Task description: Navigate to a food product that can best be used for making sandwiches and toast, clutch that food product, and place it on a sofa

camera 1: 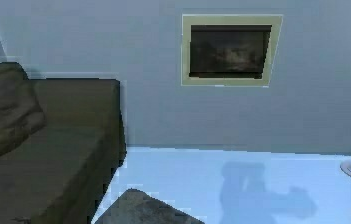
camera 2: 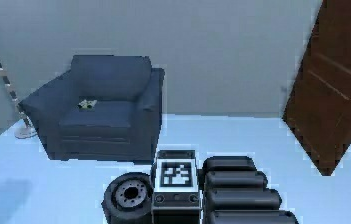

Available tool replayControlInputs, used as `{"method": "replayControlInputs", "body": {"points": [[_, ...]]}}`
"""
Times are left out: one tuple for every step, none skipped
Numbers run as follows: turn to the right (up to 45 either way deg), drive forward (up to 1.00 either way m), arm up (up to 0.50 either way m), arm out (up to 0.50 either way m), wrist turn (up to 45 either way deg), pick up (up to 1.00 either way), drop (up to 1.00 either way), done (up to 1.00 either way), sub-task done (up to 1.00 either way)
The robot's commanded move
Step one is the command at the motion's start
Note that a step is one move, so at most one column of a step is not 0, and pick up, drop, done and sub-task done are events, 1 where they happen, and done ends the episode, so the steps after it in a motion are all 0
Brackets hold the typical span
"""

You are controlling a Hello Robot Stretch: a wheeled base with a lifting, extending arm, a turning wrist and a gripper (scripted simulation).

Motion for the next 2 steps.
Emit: {"method": "replayControlInputs", "body": {"points": [[0.0,0.65,0.0,0.0,0.0,0.0,0.0,0.0,0.0],[-45.0,0.0,0.0,0.0,0.0,0.0,0.0,0.0,0.0]]}}
